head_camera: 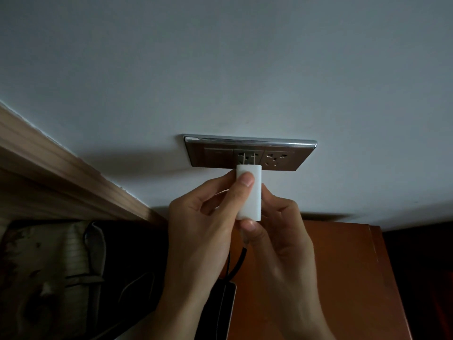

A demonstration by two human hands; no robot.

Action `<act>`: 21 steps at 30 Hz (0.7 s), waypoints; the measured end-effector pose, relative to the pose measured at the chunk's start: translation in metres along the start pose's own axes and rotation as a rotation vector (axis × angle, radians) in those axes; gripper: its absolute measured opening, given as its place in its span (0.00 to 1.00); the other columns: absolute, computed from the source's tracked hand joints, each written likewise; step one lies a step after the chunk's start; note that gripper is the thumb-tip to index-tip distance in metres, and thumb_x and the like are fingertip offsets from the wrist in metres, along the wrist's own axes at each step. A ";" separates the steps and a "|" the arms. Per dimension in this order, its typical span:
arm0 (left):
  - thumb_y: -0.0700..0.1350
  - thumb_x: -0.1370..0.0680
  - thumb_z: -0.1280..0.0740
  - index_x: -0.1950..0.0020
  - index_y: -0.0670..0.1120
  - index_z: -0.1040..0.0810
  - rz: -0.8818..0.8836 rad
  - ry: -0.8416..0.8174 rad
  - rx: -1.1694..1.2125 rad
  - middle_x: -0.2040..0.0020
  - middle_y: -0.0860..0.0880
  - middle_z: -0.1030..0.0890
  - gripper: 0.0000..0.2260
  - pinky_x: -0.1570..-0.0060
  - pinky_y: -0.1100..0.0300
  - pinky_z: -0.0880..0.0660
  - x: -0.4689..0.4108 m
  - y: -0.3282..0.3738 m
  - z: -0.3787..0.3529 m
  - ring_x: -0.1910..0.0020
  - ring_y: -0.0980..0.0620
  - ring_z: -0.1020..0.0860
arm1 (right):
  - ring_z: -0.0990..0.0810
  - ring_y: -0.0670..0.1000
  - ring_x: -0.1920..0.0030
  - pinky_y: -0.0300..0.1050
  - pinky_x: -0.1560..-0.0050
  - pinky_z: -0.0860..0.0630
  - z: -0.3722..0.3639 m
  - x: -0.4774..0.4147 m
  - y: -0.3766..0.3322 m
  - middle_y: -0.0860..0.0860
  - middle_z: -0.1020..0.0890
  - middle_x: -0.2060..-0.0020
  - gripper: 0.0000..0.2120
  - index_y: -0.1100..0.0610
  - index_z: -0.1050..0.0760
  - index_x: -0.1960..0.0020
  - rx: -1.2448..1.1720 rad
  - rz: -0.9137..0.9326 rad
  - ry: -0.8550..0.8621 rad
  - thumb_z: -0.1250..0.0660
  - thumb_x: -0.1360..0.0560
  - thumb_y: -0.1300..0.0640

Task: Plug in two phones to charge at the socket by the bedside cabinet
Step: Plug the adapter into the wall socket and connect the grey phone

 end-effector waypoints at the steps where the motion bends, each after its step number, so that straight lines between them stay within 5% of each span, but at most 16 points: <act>1: 0.57 0.33 0.25 0.49 0.55 0.12 0.002 -0.002 0.010 0.57 0.55 0.12 0.15 0.63 0.67 0.20 0.000 0.000 -0.001 0.56 0.56 0.13 | 0.15 0.47 0.48 0.37 0.55 0.20 0.001 0.000 0.001 0.46 0.14 0.48 0.17 0.49 0.24 0.38 0.005 0.006 0.008 0.32 0.24 0.61; 8: 0.55 0.37 0.23 0.51 0.49 0.11 0.017 0.020 0.083 0.59 0.52 0.11 0.18 0.64 0.66 0.20 -0.001 0.002 -0.004 0.58 0.54 0.13 | 0.17 0.45 0.61 0.33 0.61 0.24 0.006 -0.004 0.002 0.51 0.13 0.56 0.14 0.52 0.21 0.40 0.006 0.039 0.073 0.29 0.26 0.55; 21: 0.51 0.38 0.21 0.52 0.42 0.12 0.170 0.100 0.207 0.54 0.43 0.12 0.19 0.51 0.49 0.19 -0.001 -0.003 -0.006 0.51 0.43 0.13 | 0.14 0.43 0.58 0.32 0.60 0.22 0.003 -0.007 0.001 0.47 0.12 0.54 0.17 0.55 0.18 0.40 0.023 -0.019 0.149 0.25 0.29 0.56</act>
Point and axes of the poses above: each hand's wrist, its own x-axis away from the middle knuckle, its own z-axis out of the back of the hand, y = z × x, the point moved 4 cm from there along -x, towards the middle knuckle
